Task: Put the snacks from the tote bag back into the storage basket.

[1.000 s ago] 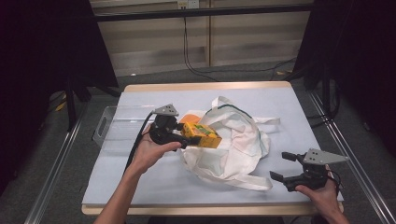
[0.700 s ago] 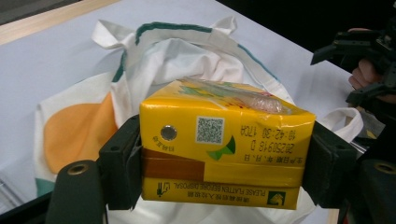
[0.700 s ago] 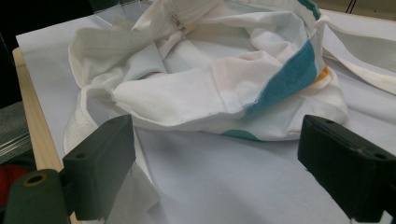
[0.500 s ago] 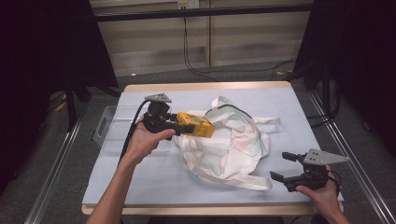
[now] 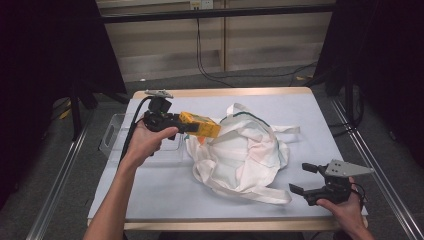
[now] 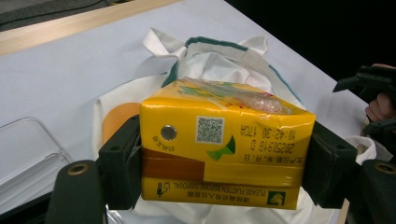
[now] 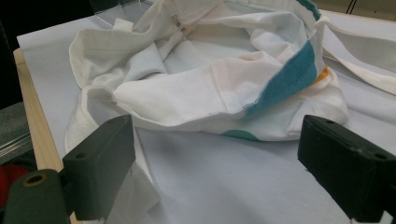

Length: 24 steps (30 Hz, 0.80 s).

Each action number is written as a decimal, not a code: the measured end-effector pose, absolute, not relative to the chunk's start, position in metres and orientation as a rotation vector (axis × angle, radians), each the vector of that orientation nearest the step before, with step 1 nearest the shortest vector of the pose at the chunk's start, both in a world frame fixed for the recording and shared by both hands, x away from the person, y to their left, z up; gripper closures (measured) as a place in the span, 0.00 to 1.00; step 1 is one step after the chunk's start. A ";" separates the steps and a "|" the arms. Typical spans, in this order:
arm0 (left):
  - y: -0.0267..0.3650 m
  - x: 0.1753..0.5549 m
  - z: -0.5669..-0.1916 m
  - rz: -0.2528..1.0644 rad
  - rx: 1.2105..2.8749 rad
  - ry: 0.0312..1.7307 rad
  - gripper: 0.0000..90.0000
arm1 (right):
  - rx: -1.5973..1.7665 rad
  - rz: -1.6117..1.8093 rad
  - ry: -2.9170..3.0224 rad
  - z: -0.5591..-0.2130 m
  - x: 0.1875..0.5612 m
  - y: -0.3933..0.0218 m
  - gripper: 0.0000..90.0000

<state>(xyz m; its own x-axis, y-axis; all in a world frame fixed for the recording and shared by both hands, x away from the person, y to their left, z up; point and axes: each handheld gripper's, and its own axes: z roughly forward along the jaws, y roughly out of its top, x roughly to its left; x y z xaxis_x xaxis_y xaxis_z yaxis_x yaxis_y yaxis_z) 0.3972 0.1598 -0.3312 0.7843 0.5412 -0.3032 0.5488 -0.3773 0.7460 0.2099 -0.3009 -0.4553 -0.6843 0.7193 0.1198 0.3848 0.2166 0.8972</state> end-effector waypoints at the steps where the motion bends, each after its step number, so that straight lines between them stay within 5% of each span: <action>1: 0.161 0.398 -0.331 -0.012 2.038 0.820 0.30 | 1.032 1.457 2.173 -0.455 0.210 -0.301 0.12; 24: 0.184 0.416 -0.290 0.144 2.082 0.903 0.30 | 1.041 1.454 2.175 -0.456 0.210 -0.301 0.12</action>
<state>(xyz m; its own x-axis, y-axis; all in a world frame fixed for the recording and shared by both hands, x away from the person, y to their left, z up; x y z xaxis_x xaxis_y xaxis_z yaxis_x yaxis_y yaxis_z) 0.4156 0.1840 -0.2905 0.7335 0.6472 -0.2075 0.5507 -0.3870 0.7396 0.2098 -0.3007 -0.4557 -0.6813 0.7212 0.1249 0.3911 0.2145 0.8950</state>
